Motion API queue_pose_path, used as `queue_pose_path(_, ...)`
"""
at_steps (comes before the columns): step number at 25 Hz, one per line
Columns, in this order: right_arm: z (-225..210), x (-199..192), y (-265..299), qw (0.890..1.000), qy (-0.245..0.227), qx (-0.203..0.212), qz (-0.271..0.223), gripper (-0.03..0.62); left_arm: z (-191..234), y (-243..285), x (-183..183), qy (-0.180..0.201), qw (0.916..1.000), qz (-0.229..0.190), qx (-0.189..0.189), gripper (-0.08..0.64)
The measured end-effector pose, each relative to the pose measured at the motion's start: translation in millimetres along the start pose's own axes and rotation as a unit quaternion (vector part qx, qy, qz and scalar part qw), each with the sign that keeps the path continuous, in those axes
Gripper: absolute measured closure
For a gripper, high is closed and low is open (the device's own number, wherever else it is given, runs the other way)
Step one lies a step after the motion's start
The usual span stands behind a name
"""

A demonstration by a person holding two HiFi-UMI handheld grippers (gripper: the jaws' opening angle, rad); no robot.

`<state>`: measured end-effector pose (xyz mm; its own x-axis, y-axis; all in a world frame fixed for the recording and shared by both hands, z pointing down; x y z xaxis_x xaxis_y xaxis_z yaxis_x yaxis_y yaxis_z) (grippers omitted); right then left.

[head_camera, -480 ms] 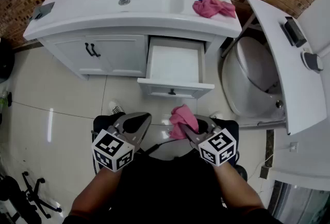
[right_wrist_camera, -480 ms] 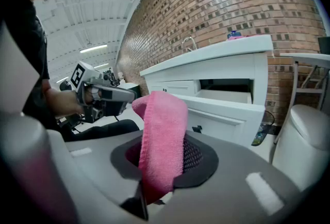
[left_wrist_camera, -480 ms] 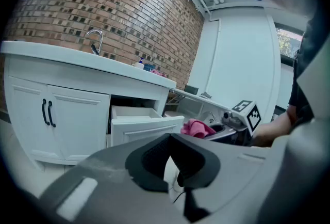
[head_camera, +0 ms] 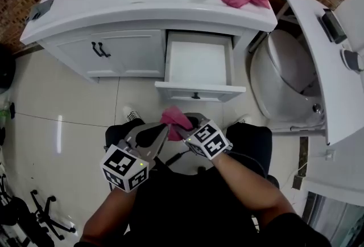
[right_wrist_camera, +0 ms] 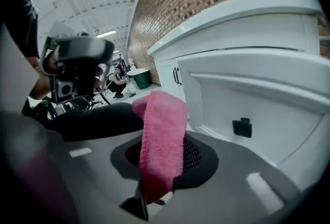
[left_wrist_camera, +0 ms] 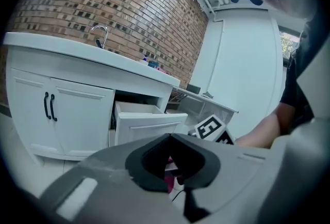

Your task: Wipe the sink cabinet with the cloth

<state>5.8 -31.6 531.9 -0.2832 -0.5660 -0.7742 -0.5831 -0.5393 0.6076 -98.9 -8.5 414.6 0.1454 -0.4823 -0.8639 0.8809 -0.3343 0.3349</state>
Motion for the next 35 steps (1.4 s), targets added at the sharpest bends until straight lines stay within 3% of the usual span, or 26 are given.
queue_pose_path(4, -6.1, -2.8, 35.5, 0.999, 0.036, 0.008, 0.024, 0.499, -0.8, -0.9, 0.8, 0.002, 1.0, -0.005, -0.006, 0.555)
queue_pose_path(9, -16.2, -3.9, 68.9, 0.999, 0.025, 0.003, 0.045, 0.499, -0.8, -4.2, -4.2, -0.007, 0.9999, -0.01, -0.002, 0.555)
queue_pose_path(15, -26.6, -5.9, 83.4, 0.998, 0.045, -0.008, 0.049, 0.499, 2.3, 0.4, -15.8, -0.004, 1.0, 0.008, -0.001, 0.555)
queue_pose_path(23, -49.5, -14.7, 75.2, 0.995, 0.083, -0.038, 0.03, 0.499, -1.2, 7.8, -15.1, 0.0, 0.9999, 0.013, -0.008, 0.555)
queue_pose_path(35, -100.0, -40.9, 36.5, 0.988, 0.113, -0.094, 0.041, 0.499, -5.6, 17.6, -10.1, 0.005, 0.9998, 0.015, -0.008, 0.555)
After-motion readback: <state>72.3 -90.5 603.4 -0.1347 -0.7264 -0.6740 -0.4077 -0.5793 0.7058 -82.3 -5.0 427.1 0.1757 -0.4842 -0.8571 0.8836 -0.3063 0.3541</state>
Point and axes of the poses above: the fingertips, and each gripper's own axes: y forward along the fingers, z to its left, x out of its top, the point moved 6 cm from there along -y, backward along the fingers, and after that the axes turned 8 degrees about -x, right-handed, at the moved point
